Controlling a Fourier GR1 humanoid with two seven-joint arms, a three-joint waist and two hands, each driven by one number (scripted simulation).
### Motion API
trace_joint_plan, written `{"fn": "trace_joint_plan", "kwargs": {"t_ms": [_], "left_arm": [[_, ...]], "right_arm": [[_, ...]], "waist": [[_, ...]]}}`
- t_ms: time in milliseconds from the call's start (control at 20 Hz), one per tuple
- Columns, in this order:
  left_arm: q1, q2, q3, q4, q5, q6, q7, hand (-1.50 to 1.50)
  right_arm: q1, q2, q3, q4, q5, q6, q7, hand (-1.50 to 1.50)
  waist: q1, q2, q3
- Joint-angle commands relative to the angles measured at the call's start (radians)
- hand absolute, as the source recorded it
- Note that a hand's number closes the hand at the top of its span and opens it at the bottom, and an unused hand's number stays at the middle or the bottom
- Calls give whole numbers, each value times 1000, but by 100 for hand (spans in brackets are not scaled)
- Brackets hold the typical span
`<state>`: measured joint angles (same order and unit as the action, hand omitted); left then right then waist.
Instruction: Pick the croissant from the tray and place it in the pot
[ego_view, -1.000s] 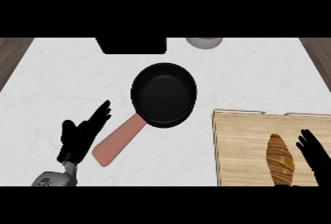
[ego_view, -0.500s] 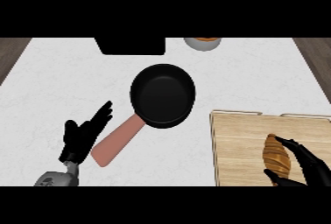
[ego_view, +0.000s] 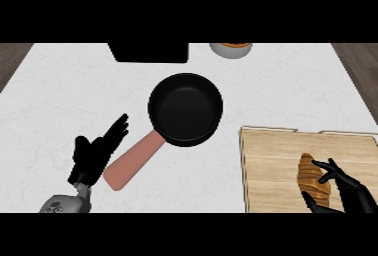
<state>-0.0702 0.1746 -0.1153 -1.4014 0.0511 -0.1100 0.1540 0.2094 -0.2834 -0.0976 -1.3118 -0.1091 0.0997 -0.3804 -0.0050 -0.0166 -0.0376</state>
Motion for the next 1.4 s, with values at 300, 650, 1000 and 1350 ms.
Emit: {"fn": "trace_joint_plan", "kwargs": {"t_ms": [300,650,1000,1350], "left_arm": [[-24,-41,-13,60,-22,12,-21,0],[-24,-24,17,76,-39,5,-33,0],[-30,-34,25,3,-18,-1,35,0],[-23,11,61,11,0,-55,21,0]], "right_arm": [[-24,155,80,-23,82,-114,-56,150],[91,179,170,-327,244,-262,14,150],[95,164,258,-491,504,-391,204,150],[69,156,351,-759,762,-384,488,150]], "waist": [[2,18,37],[-2,16,37],[3,15,37],[4,16,36]]}}
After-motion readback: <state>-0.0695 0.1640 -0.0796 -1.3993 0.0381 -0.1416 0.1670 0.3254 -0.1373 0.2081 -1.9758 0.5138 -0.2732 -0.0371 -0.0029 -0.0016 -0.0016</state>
